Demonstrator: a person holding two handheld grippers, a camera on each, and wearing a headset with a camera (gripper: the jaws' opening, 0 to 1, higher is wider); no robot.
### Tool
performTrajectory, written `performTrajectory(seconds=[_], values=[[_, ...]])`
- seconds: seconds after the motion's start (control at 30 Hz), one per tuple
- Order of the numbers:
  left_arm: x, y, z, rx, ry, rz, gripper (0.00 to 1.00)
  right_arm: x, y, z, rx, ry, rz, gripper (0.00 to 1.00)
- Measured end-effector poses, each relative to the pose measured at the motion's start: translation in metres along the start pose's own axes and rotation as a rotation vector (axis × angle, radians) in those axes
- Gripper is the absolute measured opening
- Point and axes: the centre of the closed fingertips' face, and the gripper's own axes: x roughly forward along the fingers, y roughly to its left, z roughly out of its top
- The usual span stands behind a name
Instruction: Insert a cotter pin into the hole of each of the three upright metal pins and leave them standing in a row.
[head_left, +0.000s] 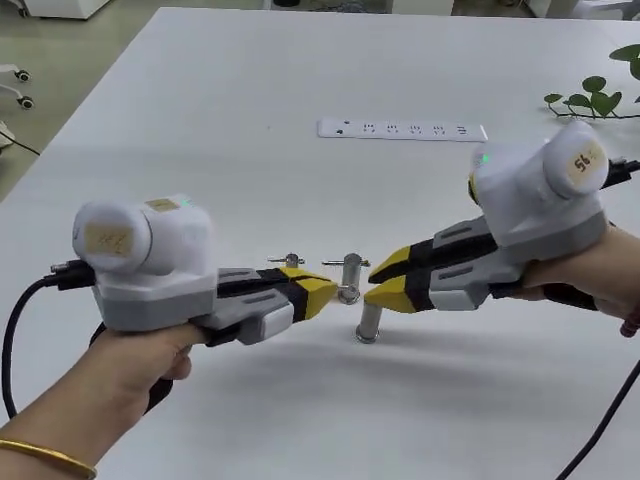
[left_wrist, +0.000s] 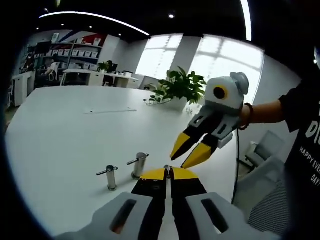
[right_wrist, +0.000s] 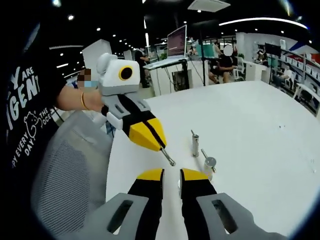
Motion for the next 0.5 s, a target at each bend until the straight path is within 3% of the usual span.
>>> performTrajectory(seconds=[0.17,0.27,0.43,0.5], values=[[-0.002,-0.010,-0.002,0.026,0.001,-0.057,0.00,-0.002,0.005,-0.005,0.048,-0.006,0.040,0.11],[-0.003,-0.012,-0.005,0.058,0.010,-0.068,0.00,-0.004,0.008,-0.008,0.046,-0.005,0.052,0.13],[-0.006,-0.024,-0.012,0.120,0.023,-0.129,0.00,-0.005,0.017,-0.010,0.059,-0.012,0.095,0.14],[-0.007,-0.026,-0.012,0.117,0.015,-0.145,0.00,-0.005,0.023,-0.011,0.059,-0.011,0.125,0.13]])
